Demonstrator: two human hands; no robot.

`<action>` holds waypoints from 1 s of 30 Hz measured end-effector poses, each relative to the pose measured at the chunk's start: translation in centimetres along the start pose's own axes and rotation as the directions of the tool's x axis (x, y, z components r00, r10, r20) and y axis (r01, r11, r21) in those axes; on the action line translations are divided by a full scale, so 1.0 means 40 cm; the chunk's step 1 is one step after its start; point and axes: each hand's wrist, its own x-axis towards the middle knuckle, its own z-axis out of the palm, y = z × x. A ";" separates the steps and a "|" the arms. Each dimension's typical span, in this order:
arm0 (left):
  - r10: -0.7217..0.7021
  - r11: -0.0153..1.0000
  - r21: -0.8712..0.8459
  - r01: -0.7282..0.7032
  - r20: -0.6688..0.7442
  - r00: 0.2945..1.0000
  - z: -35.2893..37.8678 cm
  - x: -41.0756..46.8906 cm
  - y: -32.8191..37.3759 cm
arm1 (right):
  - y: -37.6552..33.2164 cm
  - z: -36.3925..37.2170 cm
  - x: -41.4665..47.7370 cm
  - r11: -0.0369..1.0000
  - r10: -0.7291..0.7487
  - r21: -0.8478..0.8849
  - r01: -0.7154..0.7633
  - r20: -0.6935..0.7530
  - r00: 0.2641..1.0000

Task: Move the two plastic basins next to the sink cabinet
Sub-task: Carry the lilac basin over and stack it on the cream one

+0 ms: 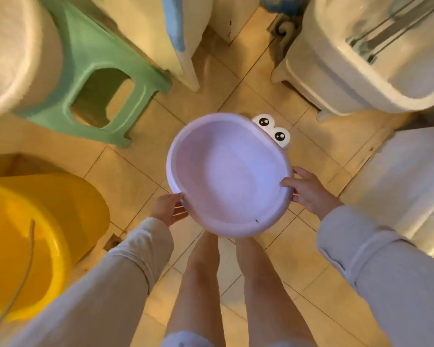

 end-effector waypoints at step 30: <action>0.213 0.756 0.429 -0.494 0.552 0.806 -0.016 -0.666 0.091 | 0.473 0.016 -0.830 0.615 -0.073 0.685 0.392 -0.445 0.892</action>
